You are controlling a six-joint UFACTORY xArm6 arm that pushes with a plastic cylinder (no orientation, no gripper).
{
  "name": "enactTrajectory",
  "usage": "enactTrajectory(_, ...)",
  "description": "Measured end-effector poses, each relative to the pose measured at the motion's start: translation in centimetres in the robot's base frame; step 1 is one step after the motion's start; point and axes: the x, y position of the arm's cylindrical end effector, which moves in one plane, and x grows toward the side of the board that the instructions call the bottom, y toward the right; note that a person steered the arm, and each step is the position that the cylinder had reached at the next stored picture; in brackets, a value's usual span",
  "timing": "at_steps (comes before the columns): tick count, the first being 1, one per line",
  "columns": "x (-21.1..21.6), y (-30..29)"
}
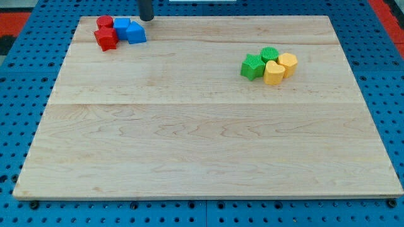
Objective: Move the red circle along with red star towards down
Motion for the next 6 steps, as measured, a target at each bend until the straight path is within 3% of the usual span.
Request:
enactTrajectory(2,0.0,-7.0)
enactTrajectory(6,0.9,-8.3)
